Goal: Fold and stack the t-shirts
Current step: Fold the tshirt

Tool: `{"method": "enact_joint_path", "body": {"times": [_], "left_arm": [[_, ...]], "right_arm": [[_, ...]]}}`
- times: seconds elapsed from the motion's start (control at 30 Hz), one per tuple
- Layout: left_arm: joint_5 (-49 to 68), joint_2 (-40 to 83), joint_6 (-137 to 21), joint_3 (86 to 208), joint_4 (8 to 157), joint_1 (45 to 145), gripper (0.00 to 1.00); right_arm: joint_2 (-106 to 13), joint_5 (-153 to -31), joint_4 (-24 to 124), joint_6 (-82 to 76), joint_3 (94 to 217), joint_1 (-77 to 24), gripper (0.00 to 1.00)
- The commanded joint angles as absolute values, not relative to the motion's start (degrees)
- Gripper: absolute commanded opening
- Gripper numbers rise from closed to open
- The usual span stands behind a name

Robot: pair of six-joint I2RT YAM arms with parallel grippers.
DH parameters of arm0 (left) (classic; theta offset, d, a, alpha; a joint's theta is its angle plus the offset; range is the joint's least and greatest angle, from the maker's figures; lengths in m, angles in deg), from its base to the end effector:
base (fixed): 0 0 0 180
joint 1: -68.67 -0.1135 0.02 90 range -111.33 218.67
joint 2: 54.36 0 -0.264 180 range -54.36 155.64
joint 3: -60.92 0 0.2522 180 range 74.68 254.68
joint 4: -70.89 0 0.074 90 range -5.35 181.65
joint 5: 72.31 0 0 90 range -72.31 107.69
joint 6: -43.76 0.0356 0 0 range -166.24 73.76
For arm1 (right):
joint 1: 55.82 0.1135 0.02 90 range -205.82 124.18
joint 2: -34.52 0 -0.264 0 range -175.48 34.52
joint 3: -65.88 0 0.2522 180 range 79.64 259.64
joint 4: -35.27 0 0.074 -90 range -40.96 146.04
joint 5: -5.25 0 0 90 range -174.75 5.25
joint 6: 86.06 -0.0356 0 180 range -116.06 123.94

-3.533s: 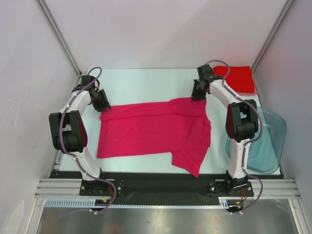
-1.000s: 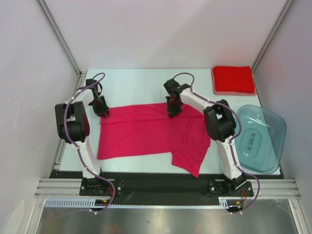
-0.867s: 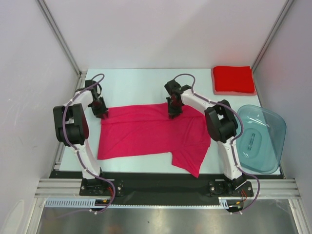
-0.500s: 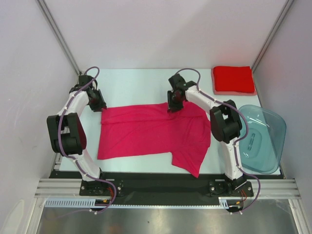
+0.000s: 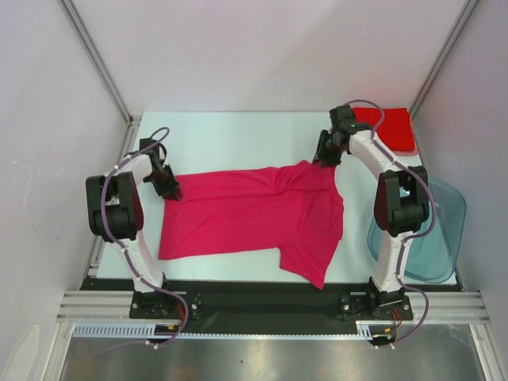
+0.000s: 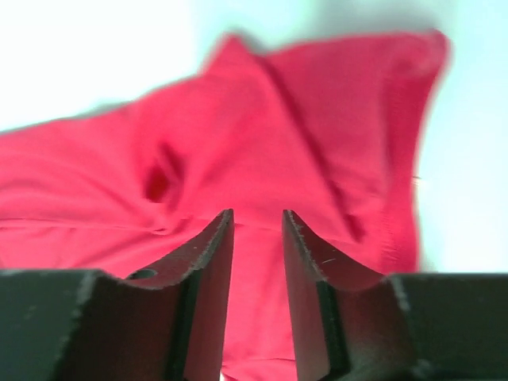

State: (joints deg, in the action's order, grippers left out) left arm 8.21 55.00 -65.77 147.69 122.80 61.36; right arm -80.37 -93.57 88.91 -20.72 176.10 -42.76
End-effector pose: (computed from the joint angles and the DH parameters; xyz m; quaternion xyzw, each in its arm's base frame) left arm 0.3673 0.0412 0.1605 -0.2183 0.9631 -0.0957 0.1249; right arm 0.4272 0.1047 0.2395 0.0760 0.9564 0.1580 0.2337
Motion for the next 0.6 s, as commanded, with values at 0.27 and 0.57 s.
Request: {"method": "enact_joint_path", "body": {"times": [0.27, 0.57], "left_arm": [[12.2, 62.3, -63.9, 153.8, 123.9, 60.1, 0.27], [11.8, 61.0, -63.1, 153.0, 124.4, 57.9, 0.3]], "right_arm": [[-81.0, -94.0, 81.3, -18.7, 166.9, -47.1, 0.26], [-84.0, -90.0, 83.8, -18.3, 168.3, -50.4, 0.27]]}}
